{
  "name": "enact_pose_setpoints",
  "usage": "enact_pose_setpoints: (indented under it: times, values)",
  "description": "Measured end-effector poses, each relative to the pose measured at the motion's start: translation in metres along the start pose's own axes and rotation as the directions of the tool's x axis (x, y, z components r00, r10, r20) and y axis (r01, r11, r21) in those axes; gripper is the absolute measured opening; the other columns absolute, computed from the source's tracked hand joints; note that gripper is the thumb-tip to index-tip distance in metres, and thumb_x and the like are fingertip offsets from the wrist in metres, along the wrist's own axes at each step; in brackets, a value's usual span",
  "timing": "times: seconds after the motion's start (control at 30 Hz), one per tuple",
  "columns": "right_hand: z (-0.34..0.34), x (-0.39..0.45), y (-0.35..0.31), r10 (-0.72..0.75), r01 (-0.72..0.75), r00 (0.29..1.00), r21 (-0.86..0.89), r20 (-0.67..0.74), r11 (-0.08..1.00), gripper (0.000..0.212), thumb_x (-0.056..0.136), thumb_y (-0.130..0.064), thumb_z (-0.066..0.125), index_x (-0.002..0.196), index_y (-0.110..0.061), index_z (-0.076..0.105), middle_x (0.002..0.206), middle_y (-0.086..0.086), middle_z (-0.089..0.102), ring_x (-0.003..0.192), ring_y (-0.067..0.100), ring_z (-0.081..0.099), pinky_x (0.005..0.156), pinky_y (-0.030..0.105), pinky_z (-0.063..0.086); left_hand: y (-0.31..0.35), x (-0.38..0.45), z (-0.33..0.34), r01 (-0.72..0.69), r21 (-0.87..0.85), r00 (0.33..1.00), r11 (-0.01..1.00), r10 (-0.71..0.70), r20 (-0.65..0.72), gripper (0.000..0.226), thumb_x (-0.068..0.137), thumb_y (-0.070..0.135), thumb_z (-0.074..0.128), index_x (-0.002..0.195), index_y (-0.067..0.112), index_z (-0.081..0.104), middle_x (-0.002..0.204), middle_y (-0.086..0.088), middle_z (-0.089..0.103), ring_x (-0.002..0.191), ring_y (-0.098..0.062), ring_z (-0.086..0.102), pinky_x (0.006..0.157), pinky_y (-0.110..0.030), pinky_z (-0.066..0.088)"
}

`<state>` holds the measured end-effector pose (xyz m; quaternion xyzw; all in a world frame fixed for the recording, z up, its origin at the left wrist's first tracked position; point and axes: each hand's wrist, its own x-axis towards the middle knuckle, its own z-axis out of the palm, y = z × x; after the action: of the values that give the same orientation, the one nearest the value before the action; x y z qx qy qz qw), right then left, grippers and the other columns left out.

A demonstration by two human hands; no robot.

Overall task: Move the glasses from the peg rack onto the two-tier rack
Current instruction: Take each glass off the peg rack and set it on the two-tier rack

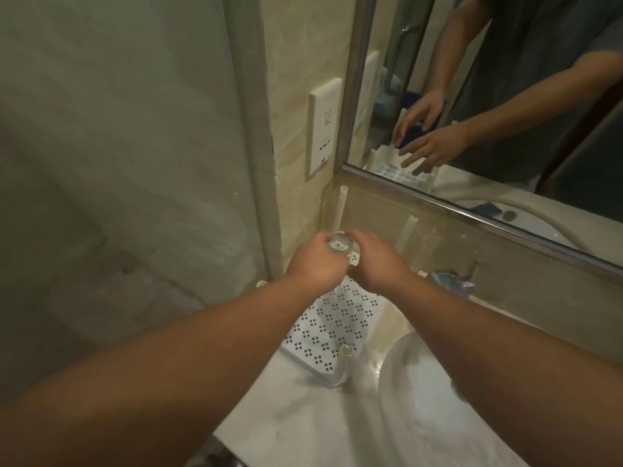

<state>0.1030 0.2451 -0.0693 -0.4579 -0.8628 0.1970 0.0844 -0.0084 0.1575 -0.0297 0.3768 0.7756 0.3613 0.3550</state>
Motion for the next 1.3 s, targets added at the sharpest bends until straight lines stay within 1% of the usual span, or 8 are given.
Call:
enact_pose_setpoints:
  times: [0.1, 0.23, 0.33, 0.57, 0.77, 1.0, 1.13, 1.3]
  values:
    - [0.010, 0.020, 0.001, 0.012, -0.007, 0.995, -0.050, 0.102, 0.999, 0.078, 0.081, -0.030, 0.071, 0.149, -0.031, 0.033, 0.152, 0.010, 0.037, 0.132, 0.030, 0.046, 0.104, 0.037, 0.042, -0.013, 0.006, 0.001, 0.010, 0.055, 1.000, 0.998, -0.010, 0.010, 0.054, 0.086, 0.020, 0.058, 0.139, 0.026, 0.050, 0.096, 0.008, 0.060, 0.074, -0.014, 0.065, 0.053, -0.024, 0.045]
    - [0.020, 0.048, 0.002, 0.033, 0.003, 0.980, -0.181, 0.196, 0.983, 0.084, 0.083, -0.032, 0.069, 0.152, -0.040, 0.021, 0.163, 0.011, 0.014, 0.140, 0.036, 0.037, 0.107, 0.046, 0.040, -0.029, 0.014, 0.006, 0.044, 0.098, 0.998, 0.994, -0.047, 0.029, 0.065, 0.086, 0.023, 0.056, 0.149, 0.028, 0.038, 0.127, -0.006, 0.059, 0.100, -0.029, 0.067, 0.074, -0.034, 0.056]
    - [0.029, 0.063, 0.001, 0.042, 0.026, 0.966, -0.258, 0.257, 0.966, 0.085, 0.085, -0.033, 0.067, 0.153, -0.040, 0.016, 0.164, 0.009, 0.006, 0.136, 0.034, 0.042, 0.102, 0.044, 0.046, -0.041, 0.018, 0.008, 0.094, 0.102, 0.994, 0.990, -0.098, 0.040, 0.069, 0.090, 0.023, 0.054, 0.154, 0.030, 0.029, 0.131, -0.011, 0.056, 0.105, -0.032, 0.066, 0.065, -0.032, 0.052]
    - [0.043, 0.078, 0.003, -0.003, 0.076, 0.971, -0.296, 0.237, 0.952, 0.068, 0.087, -0.031, 0.064, 0.147, -0.032, 0.032, 0.137, 0.014, 0.041, 0.112, 0.032, 0.057, 0.090, 0.039, 0.051, -0.057, 0.018, 0.007, 0.169, 0.050, 0.983, 0.984, -0.173, 0.068, 0.072, 0.087, 0.020, 0.052, 0.154, 0.030, 0.026, 0.133, -0.012, 0.055, 0.103, -0.032, 0.068, 0.048, -0.024, 0.041]
    - [0.045, 0.076, 0.002, -0.011, 0.085, 0.971, -0.306, 0.238, 0.948, 0.057, 0.085, -0.030, 0.067, 0.138, -0.023, 0.044, 0.125, 0.013, 0.045, 0.098, 0.031, 0.059, 0.076, 0.034, 0.051, -0.062, 0.019, 0.008, 0.206, -0.018, 0.975, 0.978, -0.204, 0.088, 0.064, 0.089, 0.020, 0.052, 0.150, 0.028, 0.033, 0.121, -0.015, 0.066, 0.054, -0.011, 0.053, 0.036, -0.017, 0.035]
    - [0.033, 0.060, 0.000, -0.037, 0.102, 0.974, -0.289, 0.223, 0.952, 0.051, 0.084, -0.030, 0.069, 0.131, -0.027, 0.049, 0.122, 0.010, 0.049, 0.095, 0.029, 0.062, 0.077, 0.034, 0.051, -0.065, 0.006, 0.014, 0.334, -0.179, 0.939, 0.925, -0.311, 0.143, 0.056, 0.090, 0.023, 0.054, 0.144, 0.029, 0.042, 0.071, 0.006, 0.057, 0.049, -0.006, 0.051, 0.044, -0.017, 0.037]
    - [0.013, 0.049, -0.007, -0.051, 0.104, 0.977, -0.258, 0.205, 0.961, 0.053, 0.084, -0.034, 0.069, 0.133, -0.030, 0.049, 0.118, 0.009, 0.052, 0.097, 0.028, 0.060, 0.079, 0.033, 0.050, -0.062, -0.004, 0.012, 0.408, -0.347, 0.912, 0.844, -0.362, 0.193, 0.045, 0.092, 0.020, 0.055, 0.136, 0.024, 0.051, 0.087, 0.002, 0.057, 0.078, -0.015, 0.060, 0.062, -0.024, 0.042]
    - [-0.027, 0.031, -0.027, -0.116, 0.156, 0.979, -0.243, 0.171, 0.958, 0.053, 0.083, -0.037, 0.070, 0.133, -0.029, 0.052, 0.118, 0.010, 0.054, 0.093, 0.027, 0.060, 0.078, 0.037, 0.054, -0.050, -0.023, 0.009, 0.478, -0.473, 0.878, 0.740, -0.397, 0.266, 0.013, 0.092, 0.019, 0.054, 0.099, 0.020, 0.064, 0.091, -0.003, 0.060, 0.080, -0.022, 0.064, 0.065, -0.031, 0.047]
